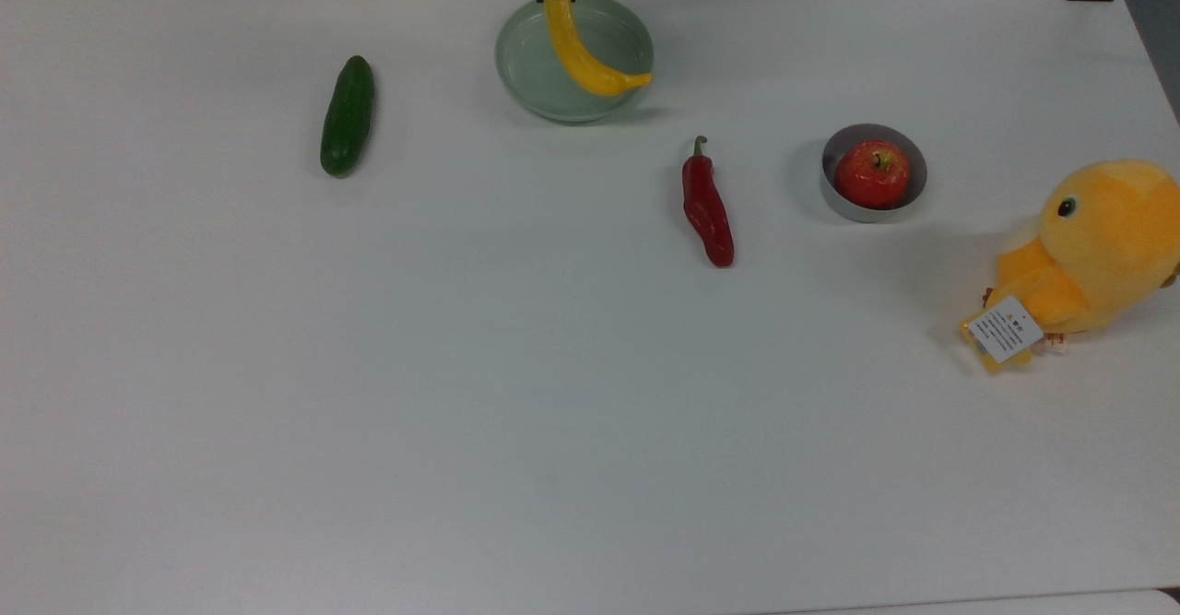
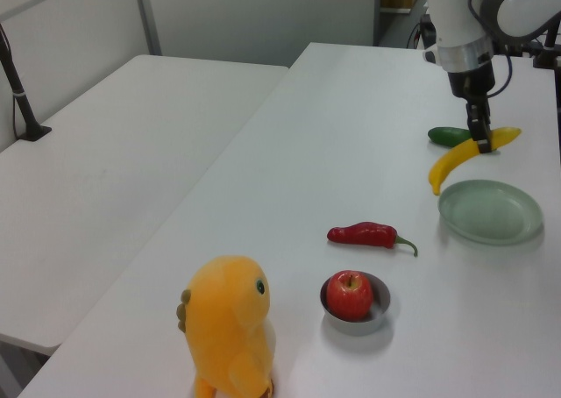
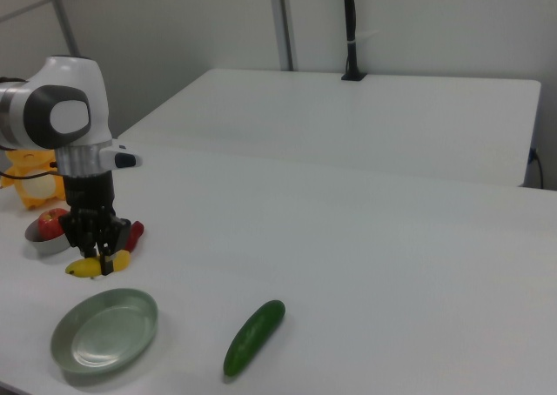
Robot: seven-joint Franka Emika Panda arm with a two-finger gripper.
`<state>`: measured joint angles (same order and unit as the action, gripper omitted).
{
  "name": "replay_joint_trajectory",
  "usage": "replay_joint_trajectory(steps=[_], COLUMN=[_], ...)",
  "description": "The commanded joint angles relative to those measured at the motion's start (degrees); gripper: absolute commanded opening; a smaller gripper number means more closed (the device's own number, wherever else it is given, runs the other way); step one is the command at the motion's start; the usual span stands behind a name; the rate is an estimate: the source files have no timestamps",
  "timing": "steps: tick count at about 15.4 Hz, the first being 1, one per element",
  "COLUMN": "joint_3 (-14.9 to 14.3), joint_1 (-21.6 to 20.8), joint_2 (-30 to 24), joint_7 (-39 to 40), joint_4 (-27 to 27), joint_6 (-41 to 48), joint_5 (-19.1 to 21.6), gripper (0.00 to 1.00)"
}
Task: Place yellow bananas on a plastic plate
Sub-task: 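Lower the banana onto the plate and open the gripper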
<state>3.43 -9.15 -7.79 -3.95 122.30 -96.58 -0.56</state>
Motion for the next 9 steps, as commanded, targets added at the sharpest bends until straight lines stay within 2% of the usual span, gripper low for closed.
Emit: replay_joint_trajectory(steps=[1,3,7,9], joint_3=[-0.53,-0.53,-0.62,-0.53], joint_1=[-1.22,-1.22,-1.13,-0.96], joint_2=[-0.74,0.13,1.37,2.33], joint_7=[3.86,8.24,12.12,12.48], joint_4=[1.98,2.07,2.07,1.98], joint_6=[2.18,4.2,4.91,4.74], joint_5=[0.91,0.91,0.65,0.47], gripper=[0.14,0.14,0.15,0.34])
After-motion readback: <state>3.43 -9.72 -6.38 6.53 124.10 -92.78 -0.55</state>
